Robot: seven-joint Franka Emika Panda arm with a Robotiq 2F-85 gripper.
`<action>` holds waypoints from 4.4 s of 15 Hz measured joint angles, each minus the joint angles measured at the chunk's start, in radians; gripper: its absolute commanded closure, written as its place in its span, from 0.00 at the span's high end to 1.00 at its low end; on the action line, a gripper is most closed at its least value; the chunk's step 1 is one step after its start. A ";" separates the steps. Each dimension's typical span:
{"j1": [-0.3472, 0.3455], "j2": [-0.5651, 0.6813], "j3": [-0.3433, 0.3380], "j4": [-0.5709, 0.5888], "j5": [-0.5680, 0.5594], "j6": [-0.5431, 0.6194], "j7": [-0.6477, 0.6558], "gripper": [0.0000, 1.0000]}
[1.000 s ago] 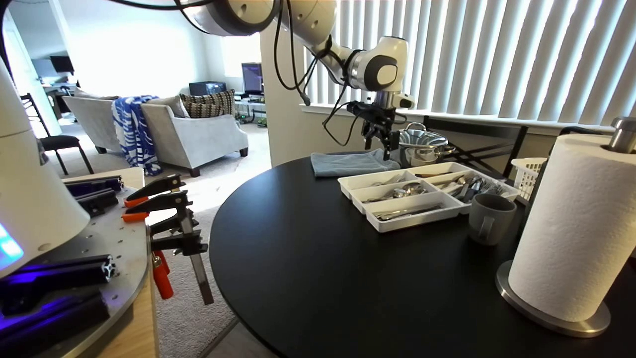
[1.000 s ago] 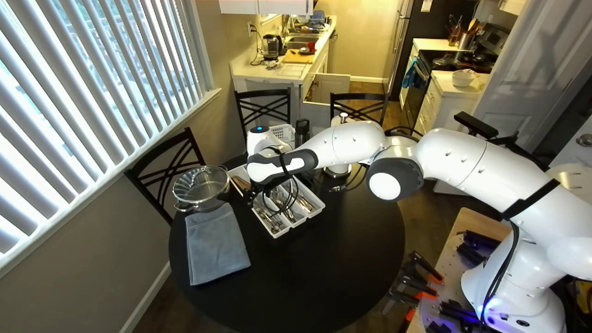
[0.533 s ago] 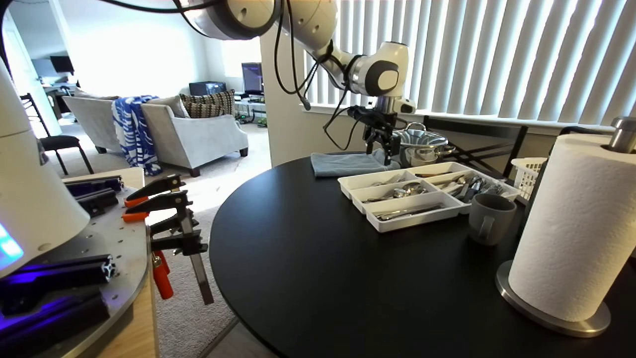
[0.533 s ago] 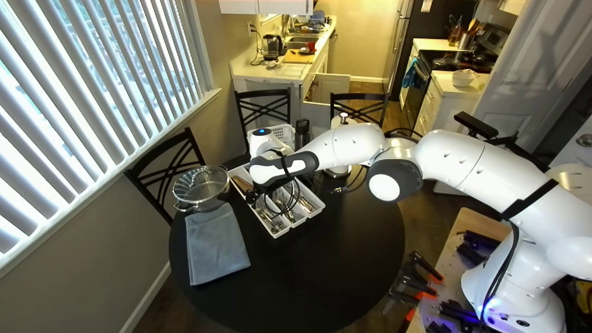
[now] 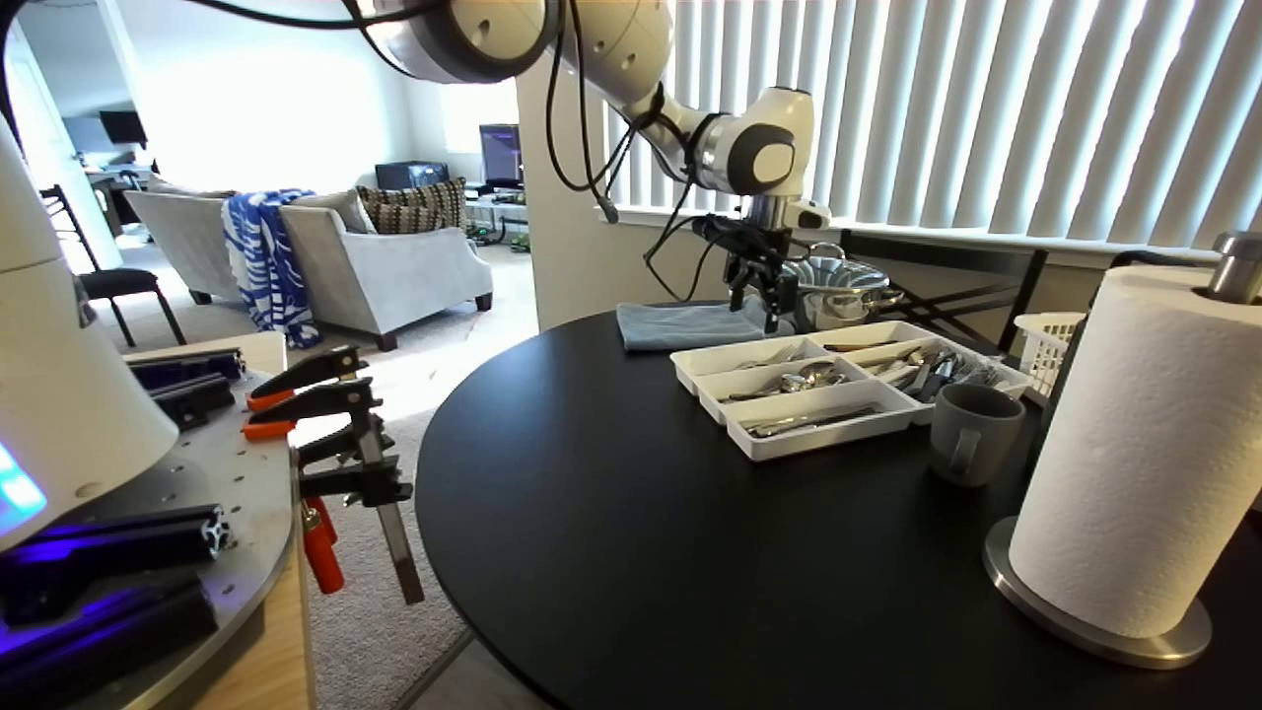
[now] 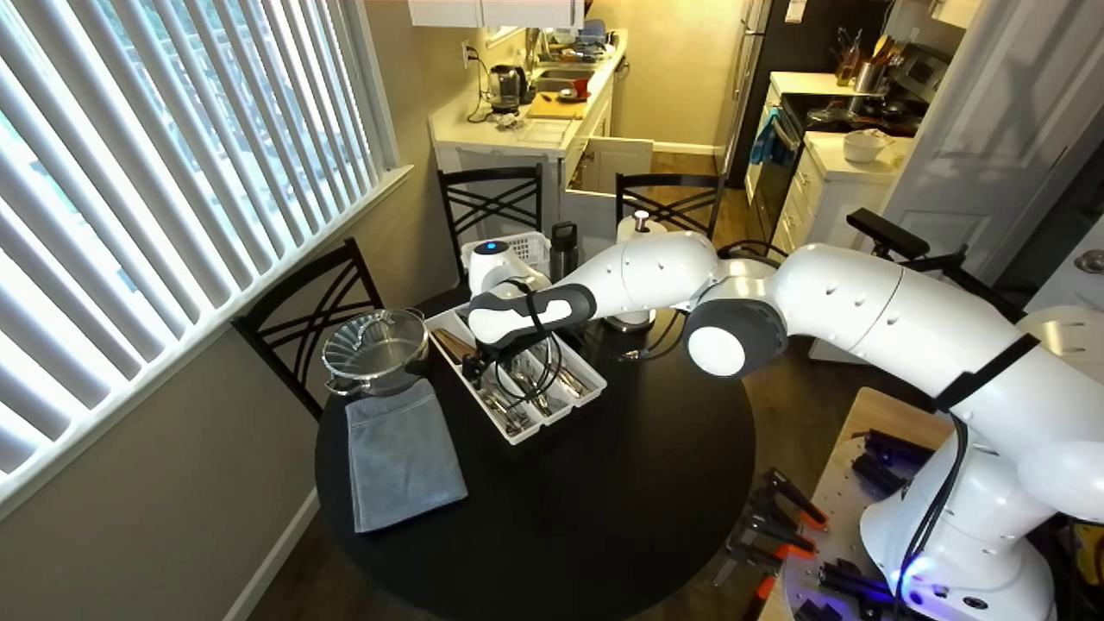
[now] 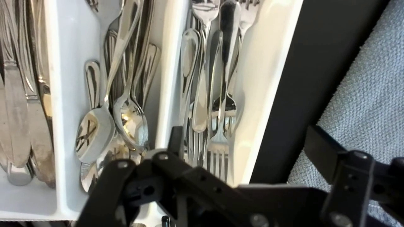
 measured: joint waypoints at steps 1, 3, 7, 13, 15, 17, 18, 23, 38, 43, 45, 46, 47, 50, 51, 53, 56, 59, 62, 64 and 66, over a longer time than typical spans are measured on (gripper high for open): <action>-0.001 0.004 0.000 0.005 0.000 0.000 0.000 0.72; -0.006 0.019 0.000 0.019 0.000 0.000 0.000 0.59; -0.019 0.057 -0.001 0.051 0.002 -0.002 0.000 0.86; -0.017 0.062 0.000 0.050 0.009 -0.041 -0.003 0.99; -0.017 0.063 0.002 0.049 0.022 -0.057 -0.008 0.87; -0.017 0.064 0.004 0.044 0.036 -0.076 -0.017 0.82; -0.017 0.065 0.006 0.040 0.043 -0.083 -0.020 0.86; -0.015 0.069 0.005 0.020 0.052 -0.087 -0.022 0.89; -0.009 0.070 -0.020 -0.045 0.051 0.063 -0.023 0.17; 0.001 0.070 -0.028 -0.049 0.048 0.063 -0.068 0.09; 0.001 0.070 -0.028 -0.052 0.048 0.060 -0.102 0.10; 0.000 0.070 -0.028 -0.053 0.048 0.057 -0.115 0.12; 0.000 0.070 -0.028 -0.054 0.048 0.054 -0.125 0.15; -0.002 0.070 -0.027 -0.058 0.048 0.051 -0.142 0.40; -0.003 0.070 -0.026 -0.058 0.048 0.051 -0.146 0.42; -0.004 0.070 -0.022 -0.058 0.049 0.051 -0.150 0.54; -0.004 0.070 -0.018 -0.059 0.050 0.054 -0.150 0.73; -0.001 0.070 -0.017 -0.059 0.050 0.058 -0.150 0.91; -0.002 0.067 -0.021 -0.059 0.048 0.048 -0.155 0.49; -0.004 0.066 -0.020 -0.059 0.048 0.042 -0.175 0.36; -0.008 0.067 -0.013 -0.061 0.049 0.036 -0.197 0.24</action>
